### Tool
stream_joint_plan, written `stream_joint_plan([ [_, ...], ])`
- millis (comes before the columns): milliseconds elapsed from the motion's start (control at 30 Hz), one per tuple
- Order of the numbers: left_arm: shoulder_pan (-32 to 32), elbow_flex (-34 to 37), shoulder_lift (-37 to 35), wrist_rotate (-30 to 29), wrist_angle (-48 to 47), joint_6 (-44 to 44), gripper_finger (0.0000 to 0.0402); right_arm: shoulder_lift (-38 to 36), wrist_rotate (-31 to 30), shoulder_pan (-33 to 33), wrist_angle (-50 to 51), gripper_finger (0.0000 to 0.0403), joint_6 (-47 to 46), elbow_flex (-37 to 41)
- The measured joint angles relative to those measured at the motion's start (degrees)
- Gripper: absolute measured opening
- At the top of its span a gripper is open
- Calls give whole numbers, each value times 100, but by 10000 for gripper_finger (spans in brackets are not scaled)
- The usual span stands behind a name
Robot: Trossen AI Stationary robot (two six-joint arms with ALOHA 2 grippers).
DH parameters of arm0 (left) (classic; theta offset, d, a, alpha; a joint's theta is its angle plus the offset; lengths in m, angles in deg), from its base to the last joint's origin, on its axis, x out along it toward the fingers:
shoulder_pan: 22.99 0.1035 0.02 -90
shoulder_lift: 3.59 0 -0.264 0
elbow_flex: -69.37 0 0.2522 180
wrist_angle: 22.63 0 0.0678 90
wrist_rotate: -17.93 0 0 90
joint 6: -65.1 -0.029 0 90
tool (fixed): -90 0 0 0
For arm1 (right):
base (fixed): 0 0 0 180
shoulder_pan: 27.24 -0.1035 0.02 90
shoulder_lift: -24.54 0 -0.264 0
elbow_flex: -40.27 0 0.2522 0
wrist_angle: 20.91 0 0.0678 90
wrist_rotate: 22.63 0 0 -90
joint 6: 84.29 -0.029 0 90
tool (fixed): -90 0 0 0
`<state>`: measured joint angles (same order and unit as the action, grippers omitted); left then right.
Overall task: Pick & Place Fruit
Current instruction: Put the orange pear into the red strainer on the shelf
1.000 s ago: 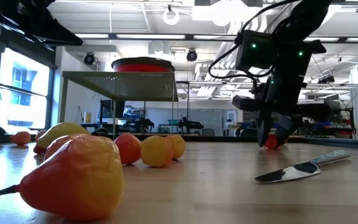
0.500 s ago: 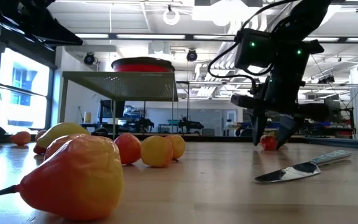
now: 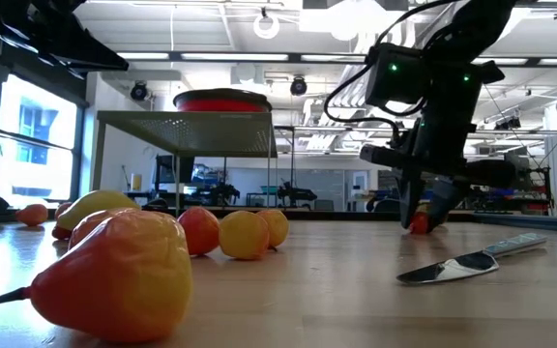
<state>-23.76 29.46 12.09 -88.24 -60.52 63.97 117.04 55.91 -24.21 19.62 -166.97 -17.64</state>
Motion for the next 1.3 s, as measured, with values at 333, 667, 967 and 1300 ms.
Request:
stream_joint_plan([
  [333, 2, 0, 2, 0, 1, -2, 67, -804, 12, -139, -566, 125, 489, 16],
  [667, 2, 0, 0, 0, 18, -4, 67, -1551, -216, -166, -2685, 118, 2456, 5],
  [967, 1, 0, 1, 0, 53, 9, 67, -1622, -205, 165, -4703, 113, 4078, 7],
  [1300, 2, 0, 2, 0, 82, 29, 67, -1620, -211, 531, -5786, 114, 5349, 7],
])
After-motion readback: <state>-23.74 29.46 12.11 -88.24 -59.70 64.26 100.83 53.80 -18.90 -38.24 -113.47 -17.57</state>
